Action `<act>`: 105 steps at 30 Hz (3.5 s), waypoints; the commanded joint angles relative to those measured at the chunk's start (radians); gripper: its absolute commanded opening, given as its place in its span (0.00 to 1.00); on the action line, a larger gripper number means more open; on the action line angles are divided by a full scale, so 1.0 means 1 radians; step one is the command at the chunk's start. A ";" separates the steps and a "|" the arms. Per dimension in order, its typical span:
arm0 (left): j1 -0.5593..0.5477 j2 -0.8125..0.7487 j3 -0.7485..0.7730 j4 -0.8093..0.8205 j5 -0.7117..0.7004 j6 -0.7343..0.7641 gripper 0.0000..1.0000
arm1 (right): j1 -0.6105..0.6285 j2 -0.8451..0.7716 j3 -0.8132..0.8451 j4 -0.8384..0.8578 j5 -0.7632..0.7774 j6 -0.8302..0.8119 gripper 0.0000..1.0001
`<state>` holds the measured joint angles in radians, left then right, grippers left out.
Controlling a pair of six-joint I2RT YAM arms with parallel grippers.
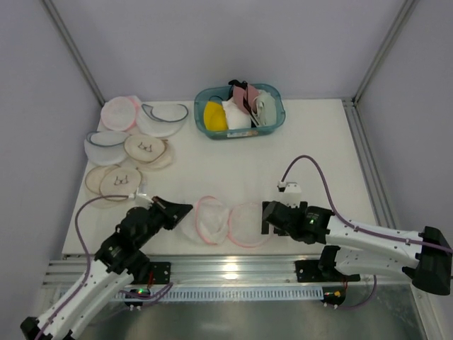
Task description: Unzip the laundry bag and remove the bra
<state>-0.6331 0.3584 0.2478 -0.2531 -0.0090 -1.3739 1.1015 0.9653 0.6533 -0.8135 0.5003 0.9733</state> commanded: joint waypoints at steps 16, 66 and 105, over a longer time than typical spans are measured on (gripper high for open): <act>-0.005 -0.012 -0.005 -0.187 -0.071 -0.034 0.00 | 0.011 0.075 -0.087 0.395 -0.017 0.036 0.99; -0.004 0.390 0.165 0.144 -0.019 0.113 0.93 | -0.010 0.263 0.402 -0.353 0.668 -0.016 0.04; 0.000 0.152 0.148 -0.127 -0.146 0.067 0.94 | 0.617 0.509 0.605 -0.371 0.774 0.094 0.99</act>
<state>-0.6346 0.5133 0.3756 -0.3771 -0.1555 -1.3056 1.7256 1.6577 1.3148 -1.3323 1.3640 1.2354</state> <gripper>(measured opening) 0.943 0.948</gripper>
